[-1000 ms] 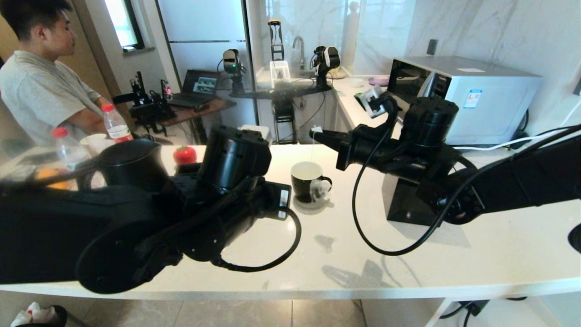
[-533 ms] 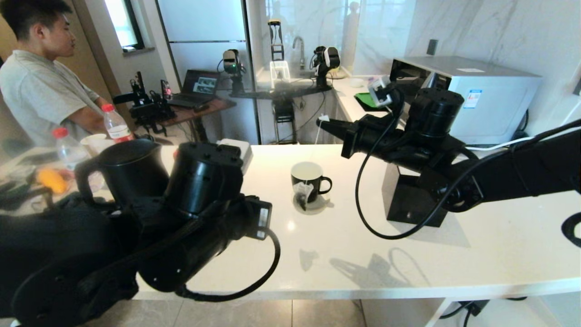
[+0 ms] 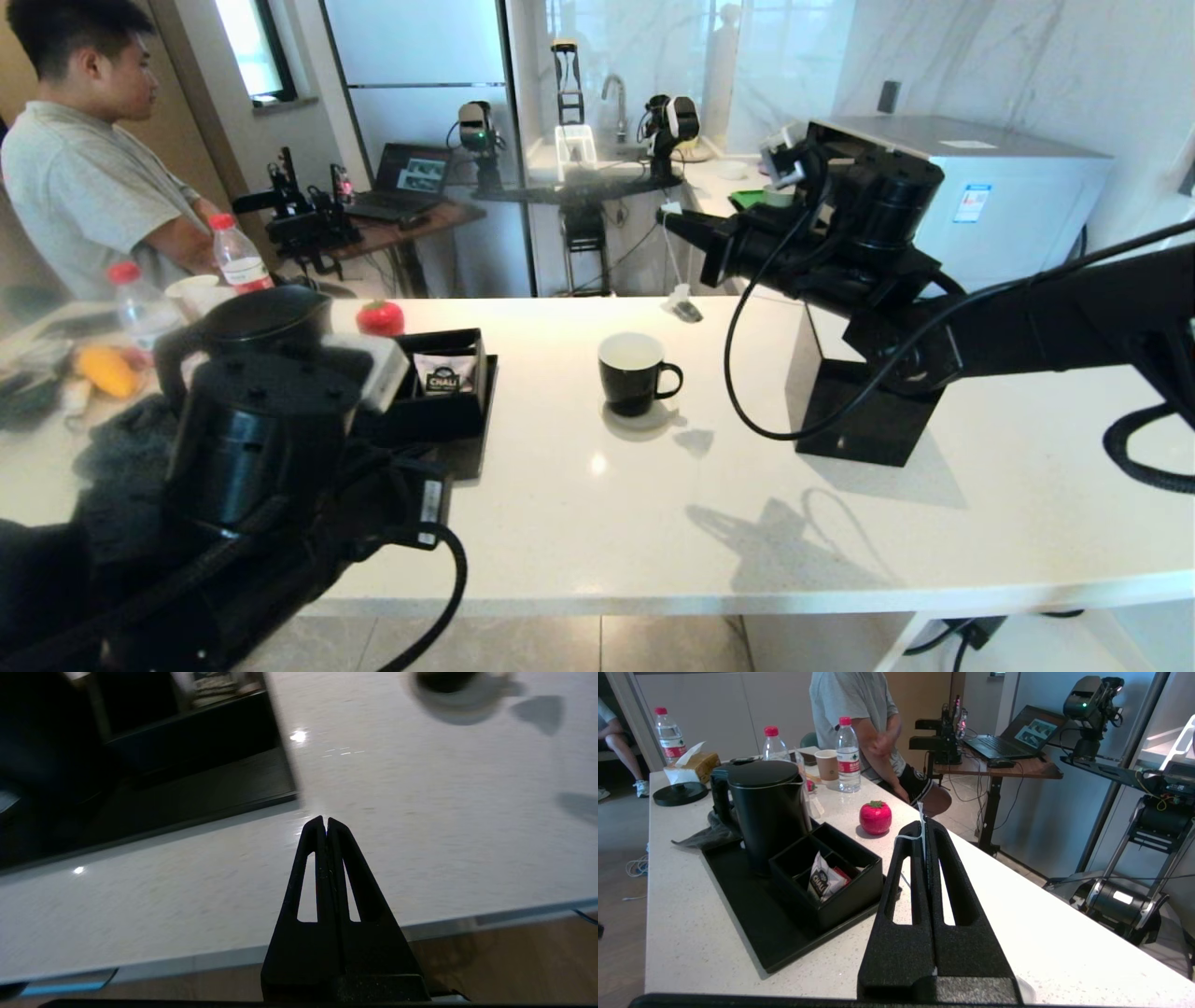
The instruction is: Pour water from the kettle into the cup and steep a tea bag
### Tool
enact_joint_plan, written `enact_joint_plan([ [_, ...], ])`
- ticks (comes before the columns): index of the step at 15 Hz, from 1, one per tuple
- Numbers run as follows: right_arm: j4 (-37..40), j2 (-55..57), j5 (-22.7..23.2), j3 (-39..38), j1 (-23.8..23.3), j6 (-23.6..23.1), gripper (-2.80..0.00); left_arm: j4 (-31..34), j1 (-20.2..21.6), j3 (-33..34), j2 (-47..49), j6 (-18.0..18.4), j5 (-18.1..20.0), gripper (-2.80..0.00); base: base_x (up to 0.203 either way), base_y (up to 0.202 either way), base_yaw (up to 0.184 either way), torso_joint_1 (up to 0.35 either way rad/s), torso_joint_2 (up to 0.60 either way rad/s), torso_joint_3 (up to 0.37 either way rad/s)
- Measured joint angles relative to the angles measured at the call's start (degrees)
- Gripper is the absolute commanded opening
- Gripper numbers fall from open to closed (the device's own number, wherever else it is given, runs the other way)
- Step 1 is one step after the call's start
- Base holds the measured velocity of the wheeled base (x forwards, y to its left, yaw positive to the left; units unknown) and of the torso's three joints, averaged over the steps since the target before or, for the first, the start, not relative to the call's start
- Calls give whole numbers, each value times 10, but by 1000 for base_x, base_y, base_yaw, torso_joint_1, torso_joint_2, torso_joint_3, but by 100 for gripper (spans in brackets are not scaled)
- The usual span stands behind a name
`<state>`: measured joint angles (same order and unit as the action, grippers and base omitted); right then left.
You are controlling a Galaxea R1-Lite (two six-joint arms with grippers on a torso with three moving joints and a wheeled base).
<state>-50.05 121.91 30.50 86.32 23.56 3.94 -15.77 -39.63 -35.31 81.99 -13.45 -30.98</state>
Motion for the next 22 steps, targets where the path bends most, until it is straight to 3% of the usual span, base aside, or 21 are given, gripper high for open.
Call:
enact_joint_plan([
  [7, 11, 20, -1, 26, -6, -1, -280, 2, 252, 129, -137, 4, 5, -280, 0, 0, 0, 0, 0, 0],
  [13, 26, 17, 0, 43, -12, -15, -280, 1, 377, 256, -280, 5, 30, -280, 0, 0, 0, 0, 0, 0],
  [16, 26, 14, 0, 43, -13, -24, -280, 1, 402, 307, -346, 6, 66, -280, 0, 0, 0, 0, 0, 0],
  [22, 21, 12, 0, 44, -15, -24, -280, 42, 397, 352, -470, 64, 236, -280, 0, 0, 0, 0, 0, 0],
])
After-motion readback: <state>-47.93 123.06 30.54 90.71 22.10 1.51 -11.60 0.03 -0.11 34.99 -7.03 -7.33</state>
